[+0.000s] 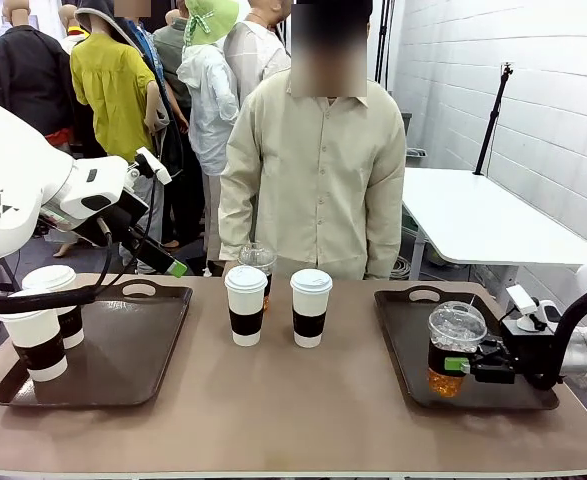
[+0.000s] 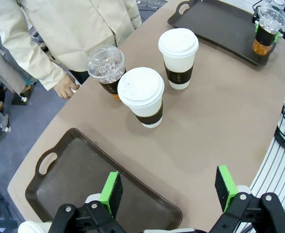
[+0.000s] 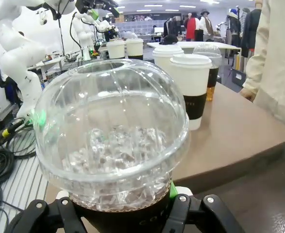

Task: Distribute the coffee onto the tray.
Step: Pick up one iced Americano and place it on the right Handle tray.

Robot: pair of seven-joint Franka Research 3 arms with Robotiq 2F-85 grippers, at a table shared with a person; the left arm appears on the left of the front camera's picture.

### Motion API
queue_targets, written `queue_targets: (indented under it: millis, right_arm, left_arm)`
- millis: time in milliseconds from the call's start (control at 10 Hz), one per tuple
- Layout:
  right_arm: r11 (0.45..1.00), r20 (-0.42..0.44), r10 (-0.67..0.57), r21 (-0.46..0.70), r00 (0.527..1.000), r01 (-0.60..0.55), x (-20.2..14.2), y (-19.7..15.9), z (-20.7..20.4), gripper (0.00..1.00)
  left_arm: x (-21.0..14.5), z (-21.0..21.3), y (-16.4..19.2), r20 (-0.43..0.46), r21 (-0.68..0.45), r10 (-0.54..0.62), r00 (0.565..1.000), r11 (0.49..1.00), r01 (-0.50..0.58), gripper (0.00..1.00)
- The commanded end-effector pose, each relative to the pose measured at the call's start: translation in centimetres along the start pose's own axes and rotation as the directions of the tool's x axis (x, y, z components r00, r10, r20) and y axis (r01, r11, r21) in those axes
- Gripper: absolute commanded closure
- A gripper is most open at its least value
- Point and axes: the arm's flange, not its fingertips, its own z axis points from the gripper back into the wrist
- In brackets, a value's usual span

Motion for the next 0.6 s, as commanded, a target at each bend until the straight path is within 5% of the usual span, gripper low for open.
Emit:
queue_targets:
  millis: [0, 500]
  right_arm:
    - [0.999, 0.035, 0.043, -0.019, 0.998, -0.042, -0.6, -1.3, 0.4, 0.34]
    - [0.998, 0.039, 0.031, -0.053, 0.999, -0.029, -1.5, -3.0, 0.3, 0.34]
  left_arm:
    - [0.0, 0.0, -0.1, -0.007, -0.003, 0.004, 1.000, 1.000, -0.004, 0.00]
    - [0.0, 0.0, -0.1, -0.007, -0.003, 0.004, 1.000, 1.000, -0.004, 0.00]
